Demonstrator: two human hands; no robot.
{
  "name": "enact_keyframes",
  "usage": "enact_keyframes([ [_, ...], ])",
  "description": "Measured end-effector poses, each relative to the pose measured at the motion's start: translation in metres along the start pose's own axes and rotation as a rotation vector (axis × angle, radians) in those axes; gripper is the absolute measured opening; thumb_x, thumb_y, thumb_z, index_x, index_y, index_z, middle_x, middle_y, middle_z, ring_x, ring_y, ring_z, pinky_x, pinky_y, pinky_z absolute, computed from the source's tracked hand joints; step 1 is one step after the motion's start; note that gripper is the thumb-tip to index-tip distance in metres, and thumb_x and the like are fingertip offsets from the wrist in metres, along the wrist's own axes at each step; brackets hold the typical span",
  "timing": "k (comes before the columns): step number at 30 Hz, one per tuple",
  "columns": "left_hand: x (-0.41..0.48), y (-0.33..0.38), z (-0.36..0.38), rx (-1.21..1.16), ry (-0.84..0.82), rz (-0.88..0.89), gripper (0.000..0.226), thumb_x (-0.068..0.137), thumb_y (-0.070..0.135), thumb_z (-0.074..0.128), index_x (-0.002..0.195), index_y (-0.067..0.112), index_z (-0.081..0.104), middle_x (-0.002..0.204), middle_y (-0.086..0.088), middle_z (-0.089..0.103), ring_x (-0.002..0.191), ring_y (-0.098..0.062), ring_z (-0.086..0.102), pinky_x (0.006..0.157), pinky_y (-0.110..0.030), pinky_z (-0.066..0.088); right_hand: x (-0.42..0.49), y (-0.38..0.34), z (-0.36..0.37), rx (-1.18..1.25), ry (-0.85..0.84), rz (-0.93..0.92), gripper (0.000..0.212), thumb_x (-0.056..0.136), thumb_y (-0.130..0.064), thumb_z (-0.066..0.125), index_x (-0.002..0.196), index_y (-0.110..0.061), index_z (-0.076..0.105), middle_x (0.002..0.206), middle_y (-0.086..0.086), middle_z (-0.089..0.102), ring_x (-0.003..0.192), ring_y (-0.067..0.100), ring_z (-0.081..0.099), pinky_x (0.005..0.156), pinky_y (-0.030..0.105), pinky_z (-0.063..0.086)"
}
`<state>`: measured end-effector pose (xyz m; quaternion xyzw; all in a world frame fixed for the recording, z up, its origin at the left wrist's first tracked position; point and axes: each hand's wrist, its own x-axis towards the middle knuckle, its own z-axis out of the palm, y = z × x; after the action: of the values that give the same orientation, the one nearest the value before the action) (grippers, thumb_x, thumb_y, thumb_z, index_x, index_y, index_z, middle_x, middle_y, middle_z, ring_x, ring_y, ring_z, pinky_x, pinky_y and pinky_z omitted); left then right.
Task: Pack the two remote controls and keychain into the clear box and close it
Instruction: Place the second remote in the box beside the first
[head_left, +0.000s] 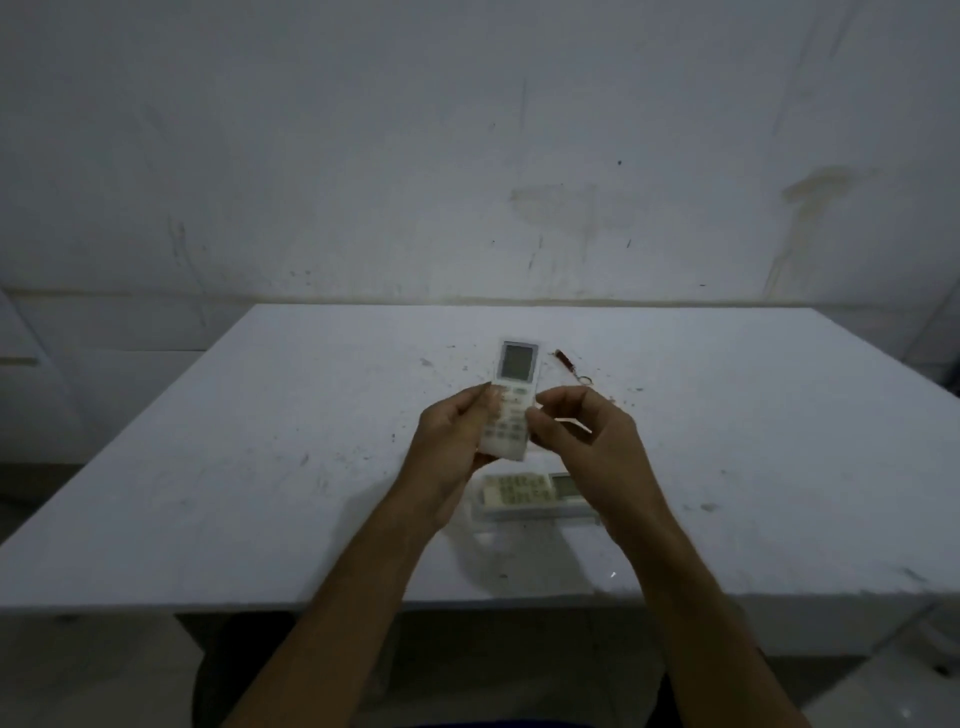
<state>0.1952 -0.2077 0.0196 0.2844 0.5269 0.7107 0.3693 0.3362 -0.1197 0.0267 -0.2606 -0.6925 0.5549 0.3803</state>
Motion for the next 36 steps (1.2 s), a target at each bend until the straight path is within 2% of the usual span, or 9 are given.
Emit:
enact_keyframes([
  [3, 0.01, 0.02, -0.012, 0.244, -0.056, -0.08, 0.026, 0.105, 0.024, 0.057, 0.113, 0.005, 0.073, 0.09, -0.009, 0.081, 0.078, -0.019, 0.077, 0.064, -0.03, 0.061, 0.011, -0.005, -0.019, -0.352, -0.019, -0.231, 0.036, 0.09, -0.039, 0.073, 0.121, -0.039, 0.055, 0.127, -0.016, 0.061, 0.108, 0.0, 0.062, 0.08, 0.018, 0.055],
  [6, 0.019, 0.037, -0.024, 0.456, -0.133, -0.1, 0.034, 0.102, 0.034, 0.061, 0.108, 0.004, 0.076, 0.081, -0.008, 0.08, 0.067, -0.014, 0.075, 0.057, -0.023, 0.056, 0.028, -0.011, -0.04, -0.597, -0.239, -0.353, 0.069, 0.084, -0.059, 0.07, 0.145, -0.049, 0.038, 0.15, -0.021, 0.037, 0.122, -0.008, 0.046, 0.089, 0.011, 0.044],
  [11, 0.027, 0.039, -0.029, 0.661, -0.235, -0.056, 0.043, 0.102, 0.049, 0.057, 0.1, 0.013, 0.079, 0.08, -0.006, 0.079, 0.068, -0.015, 0.073, 0.058, -0.018, 0.052, 0.043, -0.011, -0.048, -0.76, -0.411, -0.39, 0.061, 0.084, -0.07, 0.05, 0.138, -0.043, 0.053, 0.125, -0.031, 0.049, 0.11, -0.019, 0.049, 0.083, 0.01, 0.049],
  [17, 0.023, 0.02, -0.027, 0.618, -0.164, -0.05, 0.051, 0.103, 0.06, 0.042, 0.112, 0.026, 0.078, 0.098, 0.006, 0.079, 0.083, -0.009, 0.074, 0.067, -0.018, 0.054, 0.046, 0.009, -0.053, -0.806, -0.474, -0.323, 0.049, 0.092, -0.051, 0.064, 0.139, -0.039, 0.054, 0.123, -0.026, 0.047, 0.109, -0.019, 0.045, 0.078, 0.002, 0.045],
  [21, 0.019, 0.013, -0.041, 0.687, -0.088, 0.245, 0.065, 0.081, 0.067, 0.073, 0.137, 0.037, 0.058, 0.135, 0.017, 0.062, 0.12, 0.0, 0.057, 0.098, -0.028, 0.052, 0.048, 0.022, -0.067, -0.857, -0.438, -0.239, 0.048, 0.092, -0.042, 0.069, 0.137, -0.033, 0.056, 0.137, -0.011, 0.054, 0.108, -0.002, 0.05, 0.08, 0.01, 0.046],
  [24, 0.007, -0.012, -0.055, 0.963, -0.3, 0.098, 0.121, 0.056, 0.073, 0.087, 0.157, 0.043, 0.027, 0.162, 0.008, 0.036, 0.143, -0.015, 0.039, 0.113, -0.042, 0.042, 0.045, 0.027, -0.068, -0.919, -0.438, -0.18, 0.048, 0.091, -0.039, 0.071, 0.136, -0.03, 0.057, 0.138, -0.005, 0.055, 0.114, 0.008, 0.047, 0.091, 0.023, 0.042],
  [26, 0.003, -0.029, -0.057, 1.076, -0.339, 0.048, 0.135, 0.051, 0.075, 0.087, 0.16, 0.042, 0.015, 0.167, 0.007, 0.025, 0.148, -0.017, 0.03, 0.118, -0.047, 0.036, 0.042, 0.026, -0.064, -0.925, -0.445, -0.147, 0.048, 0.091, -0.039, 0.071, 0.135, -0.03, 0.057, 0.137, -0.005, 0.056, 0.116, 0.011, 0.048, 0.097, 0.031, 0.042],
  [30, 0.006, -0.041, -0.057, 1.027, -0.268, 0.072, 0.133, 0.055, 0.071, 0.089, 0.161, 0.036, 0.016, 0.166, 0.005, 0.029, 0.148, -0.018, 0.033, 0.118, -0.046, 0.037, 0.036, 0.022, -0.053, -0.961, -0.432, -0.096, 0.05, 0.091, -0.04, 0.07, 0.137, -0.029, 0.055, 0.14, -0.003, 0.055, 0.124, 0.019, 0.049, 0.11, 0.048, 0.037],
  [36, -0.003, -0.045, -0.056, 1.009, -0.231, 0.159, 0.123, 0.06, 0.069, 0.088, 0.159, 0.034, 0.024, 0.157, 0.012, 0.042, 0.136, -0.007, 0.04, 0.113, -0.041, 0.041, 0.03, 0.02, -0.042, -1.066, -0.461, -0.02, 0.051, 0.095, -0.034, 0.063, 0.145, -0.026, 0.052, 0.147, 0.005, 0.044, 0.131, 0.025, 0.043, 0.114, 0.047, 0.032],
])
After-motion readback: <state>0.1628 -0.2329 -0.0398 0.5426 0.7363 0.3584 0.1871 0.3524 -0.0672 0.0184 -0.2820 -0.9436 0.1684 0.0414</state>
